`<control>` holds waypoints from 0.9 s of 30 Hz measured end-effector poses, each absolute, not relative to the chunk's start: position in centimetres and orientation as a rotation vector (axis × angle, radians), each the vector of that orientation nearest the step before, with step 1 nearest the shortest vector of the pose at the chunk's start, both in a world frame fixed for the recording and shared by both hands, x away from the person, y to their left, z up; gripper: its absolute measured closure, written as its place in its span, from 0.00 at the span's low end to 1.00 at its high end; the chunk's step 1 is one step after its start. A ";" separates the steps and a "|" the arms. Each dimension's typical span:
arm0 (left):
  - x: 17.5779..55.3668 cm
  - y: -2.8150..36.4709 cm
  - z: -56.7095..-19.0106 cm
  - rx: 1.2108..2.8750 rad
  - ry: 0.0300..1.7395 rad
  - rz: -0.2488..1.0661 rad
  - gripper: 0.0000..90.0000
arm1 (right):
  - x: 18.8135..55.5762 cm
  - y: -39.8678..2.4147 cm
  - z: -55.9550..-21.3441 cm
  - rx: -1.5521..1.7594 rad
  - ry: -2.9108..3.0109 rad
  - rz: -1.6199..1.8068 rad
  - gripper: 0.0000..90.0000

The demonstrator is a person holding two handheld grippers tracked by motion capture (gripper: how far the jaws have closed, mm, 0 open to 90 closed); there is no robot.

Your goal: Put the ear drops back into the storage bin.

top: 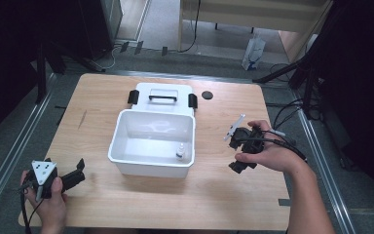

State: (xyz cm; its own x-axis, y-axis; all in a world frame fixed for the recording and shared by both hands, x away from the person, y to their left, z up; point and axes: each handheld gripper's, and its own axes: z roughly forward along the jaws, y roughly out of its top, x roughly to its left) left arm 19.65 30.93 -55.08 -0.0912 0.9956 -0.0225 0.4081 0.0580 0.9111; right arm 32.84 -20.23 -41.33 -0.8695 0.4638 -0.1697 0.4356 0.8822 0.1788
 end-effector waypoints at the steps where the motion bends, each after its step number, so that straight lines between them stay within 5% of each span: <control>1: 19.6 30.9 -55.1 1.439 1.601 1.010 0.00 | 32.8 -20.5 -41.5 0.691 2.843 0.205 0.00; 27: 19.6 30.9 -55.1 1.439 1.601 1.009 0.00 | 29.0 -28.3 -46.3 0.924 2.674 0.386 0.00</control>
State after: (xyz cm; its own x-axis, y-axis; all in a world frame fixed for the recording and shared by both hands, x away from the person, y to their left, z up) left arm 19.64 30.95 -55.08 -0.0909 0.9956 -0.0233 0.4083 0.0586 0.9110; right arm 29.04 -28.31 -46.33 -0.7542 0.6318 -0.1790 0.5555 0.7592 0.3392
